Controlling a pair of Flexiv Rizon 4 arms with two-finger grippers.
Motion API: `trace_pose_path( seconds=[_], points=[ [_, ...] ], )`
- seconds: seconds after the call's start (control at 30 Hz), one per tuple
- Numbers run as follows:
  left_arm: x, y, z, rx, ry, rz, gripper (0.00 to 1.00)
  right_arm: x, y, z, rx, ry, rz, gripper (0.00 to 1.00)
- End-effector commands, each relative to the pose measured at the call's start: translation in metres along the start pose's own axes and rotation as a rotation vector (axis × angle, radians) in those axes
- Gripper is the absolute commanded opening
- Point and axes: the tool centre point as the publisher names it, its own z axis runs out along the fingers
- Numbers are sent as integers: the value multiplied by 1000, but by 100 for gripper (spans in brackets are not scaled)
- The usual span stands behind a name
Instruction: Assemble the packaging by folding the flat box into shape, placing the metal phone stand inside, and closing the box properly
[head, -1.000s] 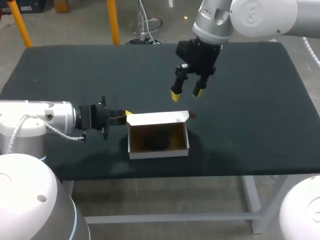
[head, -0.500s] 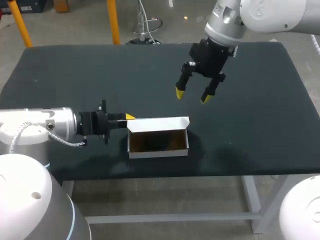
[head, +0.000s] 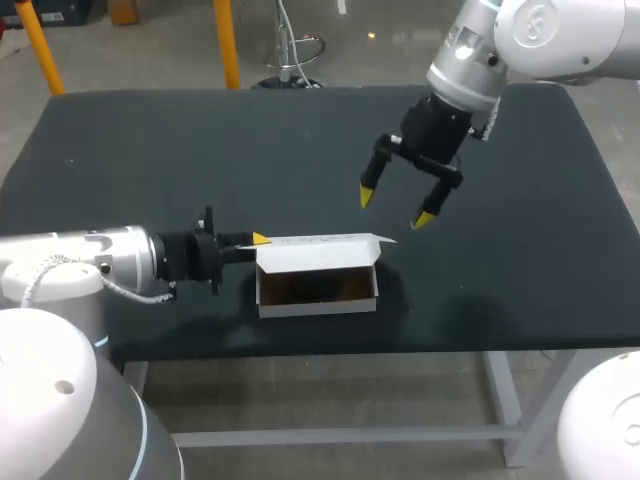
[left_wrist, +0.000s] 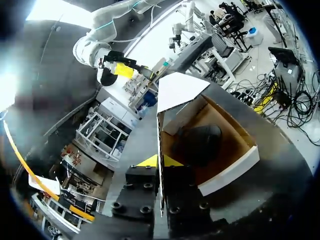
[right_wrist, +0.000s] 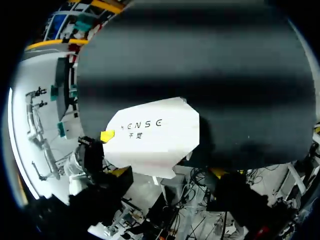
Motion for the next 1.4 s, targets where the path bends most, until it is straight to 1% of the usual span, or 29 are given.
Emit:
trace_pose_path(
  seconds=[0.03,0.3,0.37,0.43,0.57,0.63,0.67,0.7,0.73,0.77,0.8,0.93,1.0,1.23,1.4],
  points=[
    [4,1,0,2,-16,9,0,-1,3,-2,12,1,-2,100],
    [8,1,2,5,-23,45,0,-1,3,-2,12,1,-2,100],
    [9,1,2,8,-25,56,0,1,7,2,39,-12,11,100],
    [10,1,2,9,-27,64,0,3,9,6,81,-9,0,100],
    [11,0,2,10,-28,76,0,3,13,15,130,-21,-5,100],
    [11,0,2,12,-29,79,0,2,14,19,151,-23,-2,87],
    [11,0,2,15,-29,87,0,1,15,21,163,-20,-11,85],
    [11,0,2,15,-30,89,0,0,15,22,179,-16,-20,78],
    [12,-1,2,16,-30,97,0,-2,16,25,197,-16,-27,69],
    [12,-1,2,20,-30,102,0,-3,18,27,210,-11,-31,51],
    [13,-1,2,26,-30,110,0,-5,20,29,222,-7,-30,47],
    [15,-2,3,32,-28,123,0,-9,23,36,249,-5,-58,49],
    [16,-2,3,32,-28,131,0,-12,25,39,254,-7,-63,53],
    [17,-2,3,33,-25,139,0,-15,33,49,268,-14,-97,49],
    [17,-1,4,33,-24,141,0,-12,29,56,270,-36,-133,46]
  ],
)
